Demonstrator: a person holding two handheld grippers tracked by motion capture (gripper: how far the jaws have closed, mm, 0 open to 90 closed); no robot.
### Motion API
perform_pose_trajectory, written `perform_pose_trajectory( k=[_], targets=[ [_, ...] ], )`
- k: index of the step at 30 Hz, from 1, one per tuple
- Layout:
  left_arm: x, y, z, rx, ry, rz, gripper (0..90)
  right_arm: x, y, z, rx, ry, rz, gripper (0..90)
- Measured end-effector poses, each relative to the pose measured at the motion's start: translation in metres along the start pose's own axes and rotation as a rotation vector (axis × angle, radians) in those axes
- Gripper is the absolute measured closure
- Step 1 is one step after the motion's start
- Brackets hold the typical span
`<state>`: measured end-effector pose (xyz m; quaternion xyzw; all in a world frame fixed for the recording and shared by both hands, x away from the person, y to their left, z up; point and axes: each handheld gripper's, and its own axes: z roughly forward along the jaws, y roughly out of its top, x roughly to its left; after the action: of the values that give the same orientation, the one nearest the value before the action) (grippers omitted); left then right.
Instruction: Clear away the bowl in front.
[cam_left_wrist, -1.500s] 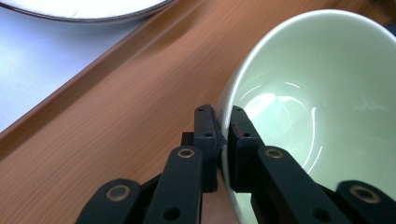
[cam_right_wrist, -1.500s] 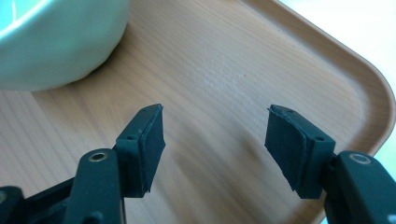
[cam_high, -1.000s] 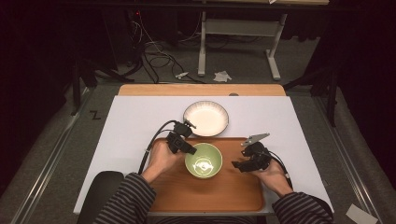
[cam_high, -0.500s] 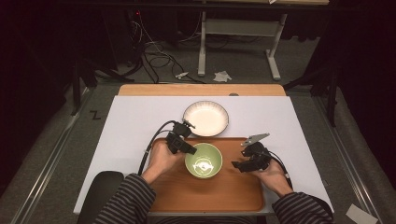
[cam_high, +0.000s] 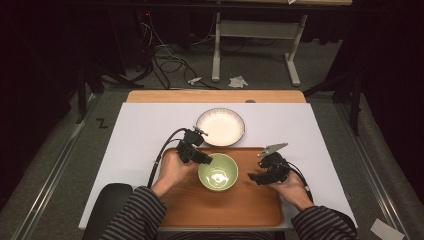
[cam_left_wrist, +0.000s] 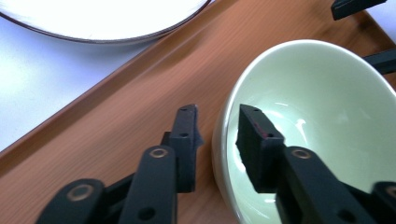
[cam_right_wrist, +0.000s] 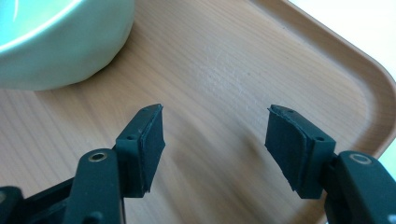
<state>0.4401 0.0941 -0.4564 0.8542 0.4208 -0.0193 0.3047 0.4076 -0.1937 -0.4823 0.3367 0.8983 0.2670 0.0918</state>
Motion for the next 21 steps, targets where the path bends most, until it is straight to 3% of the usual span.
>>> perform_pose_trajectory(
  k=[8,12,21],
  targets=[
    [-0.002,-0.001,-0.006,-0.029,-0.001,0.013,53.7,0.0,0.0,0.0,0.002,-0.001,-0.002,38.4],
    [-0.003,-0.002,-0.012,-0.067,0.001,0.018,52.2,0.0,0.0,0.0,0.0,-0.001,-0.002,38.4],
    [-0.004,-0.003,-0.023,-0.097,0.003,0.021,51.4,0.0,0.0,0.0,0.003,0.0,0.0,38.4]
  ],
)
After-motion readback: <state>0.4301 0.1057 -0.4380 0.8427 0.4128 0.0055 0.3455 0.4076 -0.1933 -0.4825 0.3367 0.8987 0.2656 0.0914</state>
